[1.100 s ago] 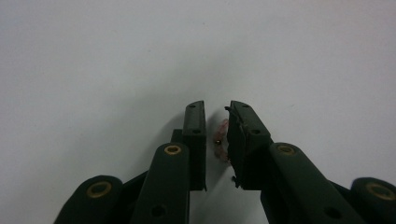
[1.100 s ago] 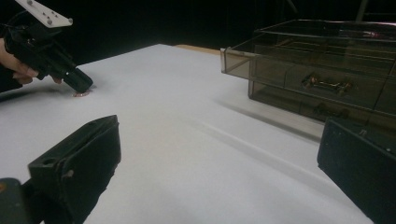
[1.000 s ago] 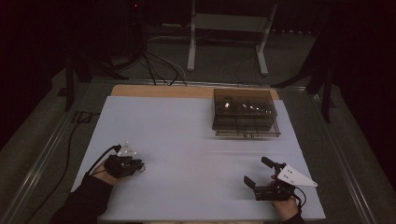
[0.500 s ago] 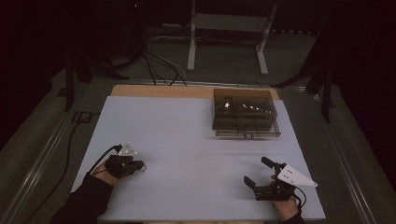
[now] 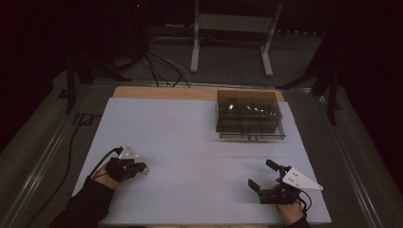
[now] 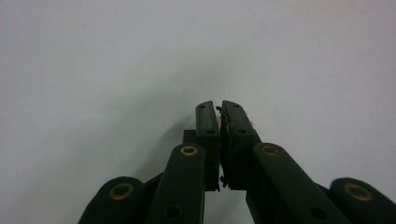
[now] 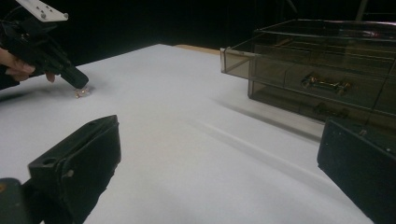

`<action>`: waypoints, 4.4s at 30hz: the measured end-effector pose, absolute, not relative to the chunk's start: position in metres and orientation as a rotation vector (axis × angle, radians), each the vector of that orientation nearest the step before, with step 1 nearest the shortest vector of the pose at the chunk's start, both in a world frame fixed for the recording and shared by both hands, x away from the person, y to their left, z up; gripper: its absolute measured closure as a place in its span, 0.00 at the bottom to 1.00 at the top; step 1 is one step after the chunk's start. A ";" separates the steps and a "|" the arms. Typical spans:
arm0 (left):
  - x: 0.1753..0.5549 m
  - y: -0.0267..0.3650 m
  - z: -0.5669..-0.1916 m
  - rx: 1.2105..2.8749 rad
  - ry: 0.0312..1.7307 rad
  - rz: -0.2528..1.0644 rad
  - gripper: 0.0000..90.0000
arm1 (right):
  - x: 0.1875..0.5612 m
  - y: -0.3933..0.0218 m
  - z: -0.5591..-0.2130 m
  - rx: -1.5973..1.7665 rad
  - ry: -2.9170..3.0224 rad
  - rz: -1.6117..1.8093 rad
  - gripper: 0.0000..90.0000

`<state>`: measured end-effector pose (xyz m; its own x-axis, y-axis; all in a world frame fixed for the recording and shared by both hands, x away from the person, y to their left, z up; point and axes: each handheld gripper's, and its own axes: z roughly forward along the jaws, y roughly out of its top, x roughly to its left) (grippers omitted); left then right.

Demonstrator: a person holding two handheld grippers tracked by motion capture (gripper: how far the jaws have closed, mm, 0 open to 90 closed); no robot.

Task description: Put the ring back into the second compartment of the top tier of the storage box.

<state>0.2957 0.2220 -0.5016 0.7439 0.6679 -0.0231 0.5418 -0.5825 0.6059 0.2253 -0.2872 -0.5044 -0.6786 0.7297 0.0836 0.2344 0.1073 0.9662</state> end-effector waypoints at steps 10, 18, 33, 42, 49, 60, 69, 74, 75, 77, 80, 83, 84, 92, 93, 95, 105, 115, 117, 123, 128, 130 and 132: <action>0.295 0.220 -0.490 2.319 0.895 0.284 0.98 | 0.225 -0.287 -0.505 0.943 1.975 1.598 0.00; 0.298 0.212 -0.471 2.287 0.856 0.292 0.98 | 0.225 -0.287 -0.504 0.943 1.974 1.599 0.00; 0.303 0.204 -0.459 2.256 0.818 0.274 0.98 | 0.225 -0.287 -0.504 0.940 1.973 1.592 0.00; 0.307 0.195 -0.452 2.245 0.789 0.266 0.98 | 0.225 -0.287 -0.505 0.937 1.975 1.591 0.00; 0.312 0.188 -0.447 2.249 0.773 0.273 0.98 | 0.225 -0.287 -0.504 0.937 1.974 1.595 0.00; 0.319 0.174 -0.439 2.250 0.740 0.281 0.98 | 0.224 -0.287 -0.504 0.936 1.975 1.596 0.00; 0.324 0.161 -0.432 2.255 0.708 0.287 0.98 | 0.224 -0.288 -0.504 0.935 1.975 1.598 0.00; 0.327 0.155 -0.429 2.250 0.697 0.281 0.98 | 0.224 -0.288 -0.504 0.933 1.974 1.600 0.00; 0.327 0.153 -0.429 2.251 0.692 0.284 0.98 | 0.224 -0.288 -0.504 0.933 1.974 1.600 0.00; 0.329 0.150 -0.428 2.252 0.686 0.280 0.98 | 0.224 -0.288 -0.504 0.933 1.973 1.601 0.00; 0.330 0.146 -0.426 2.252 0.674 0.278 0.98 | 0.224 -0.288 -0.504 0.935 1.972 1.601 0.00; 0.331 0.143 -0.424 2.246 0.667 0.278 0.98 | 0.224 -0.288 -0.504 0.933 1.973 1.601 0.00; 0.332 0.142 -0.422 2.242 0.667 0.277 0.98 | 0.224 -0.288 -0.504 0.933 1.975 1.601 0.00; 0.338 0.136 -0.416 2.220 0.665 0.276 0.98 | 0.224 -0.288 -0.504 0.932 1.974 1.604 0.00; 0.338 0.135 -0.415 2.216 0.661 0.273 0.98 | 0.224 -0.288 -0.504 0.932 1.975 1.604 0.00; 0.340 0.131 -0.413 2.219 0.652 0.274 0.98 | 0.224 -0.288 -0.504 0.932 1.976 1.603 0.00; 0.345 0.110 -0.407 2.223 0.609 0.263 0.98 | 0.224 -0.288 -0.504 0.932 1.976 1.604 0.00; 0.354 0.090 -0.404 2.207 0.598 0.262 0.98 | 0.224 -0.288 -0.504 0.932 1.978 1.606 0.00; 0.356 0.086 -0.405 2.215 0.593 0.267 0.98 | 0.224 -0.288 -0.504 0.933 1.977 1.608 0.00; 0.360 0.075 -0.401 2.205 0.582 0.268 0.98 | 0.224 -0.289 -0.504 0.934 1.976 1.612 0.00; 0.363 0.064 -0.402 2.225 0.563 0.251 0.98 | 0.224 -0.289 -0.504 0.935 1.976 1.608 0.00; 0.364 0.062 -0.402 2.233 0.561 0.253 0.98 | 0.223 -0.289 -0.504 0.936 1.976 1.608 0.00; 0.368 0.052 -0.402 2.231 0.553 0.246 0.98 | 0.223 -0.289 -0.504 0.936 1.974 1.617 0.00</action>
